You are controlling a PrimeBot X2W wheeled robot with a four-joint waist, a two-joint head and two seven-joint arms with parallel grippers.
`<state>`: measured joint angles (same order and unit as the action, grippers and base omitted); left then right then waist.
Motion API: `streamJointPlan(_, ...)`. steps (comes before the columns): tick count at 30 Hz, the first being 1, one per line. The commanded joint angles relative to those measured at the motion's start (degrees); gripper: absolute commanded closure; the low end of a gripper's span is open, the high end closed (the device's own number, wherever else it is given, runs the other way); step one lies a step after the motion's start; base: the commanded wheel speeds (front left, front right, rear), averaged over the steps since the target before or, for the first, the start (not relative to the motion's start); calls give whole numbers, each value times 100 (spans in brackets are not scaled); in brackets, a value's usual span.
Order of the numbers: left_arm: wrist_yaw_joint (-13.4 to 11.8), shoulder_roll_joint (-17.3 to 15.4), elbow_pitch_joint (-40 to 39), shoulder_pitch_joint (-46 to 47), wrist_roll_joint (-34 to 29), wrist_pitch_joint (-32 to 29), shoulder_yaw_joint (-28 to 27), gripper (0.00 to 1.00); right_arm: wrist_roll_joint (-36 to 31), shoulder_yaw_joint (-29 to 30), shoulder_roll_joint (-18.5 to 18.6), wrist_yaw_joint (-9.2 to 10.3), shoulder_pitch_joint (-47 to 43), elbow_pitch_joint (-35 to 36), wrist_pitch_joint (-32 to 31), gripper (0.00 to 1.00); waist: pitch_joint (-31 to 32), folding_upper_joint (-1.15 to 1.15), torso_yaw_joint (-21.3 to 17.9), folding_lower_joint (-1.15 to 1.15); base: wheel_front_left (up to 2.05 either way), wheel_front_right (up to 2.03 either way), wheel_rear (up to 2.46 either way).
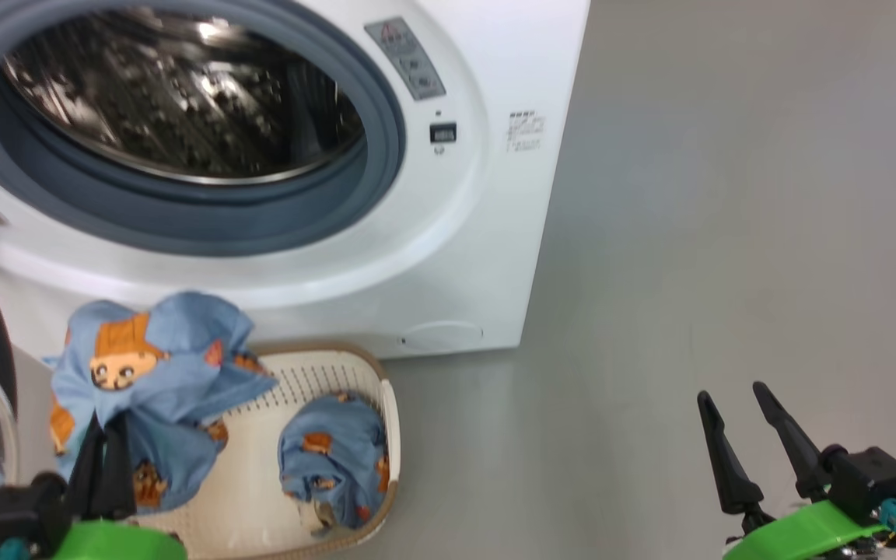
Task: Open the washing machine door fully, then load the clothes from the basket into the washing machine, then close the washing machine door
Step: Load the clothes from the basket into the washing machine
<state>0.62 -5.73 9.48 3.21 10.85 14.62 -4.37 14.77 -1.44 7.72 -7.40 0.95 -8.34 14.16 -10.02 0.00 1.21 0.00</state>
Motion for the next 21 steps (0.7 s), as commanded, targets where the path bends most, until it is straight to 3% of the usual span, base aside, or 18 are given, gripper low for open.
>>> streamJointPlan(1,-39,-66,-234,-54,-39,38,-237,100,10,-112,49,-9,-78,176,-2,0,373,0,-41,0,0,0,0)
streamJointPlan(21,-131,99,-722,-964,-70,38,-427,100,-28,-34,19,-9,-452,566,-237,0,995,0,20,0,0,0,0)
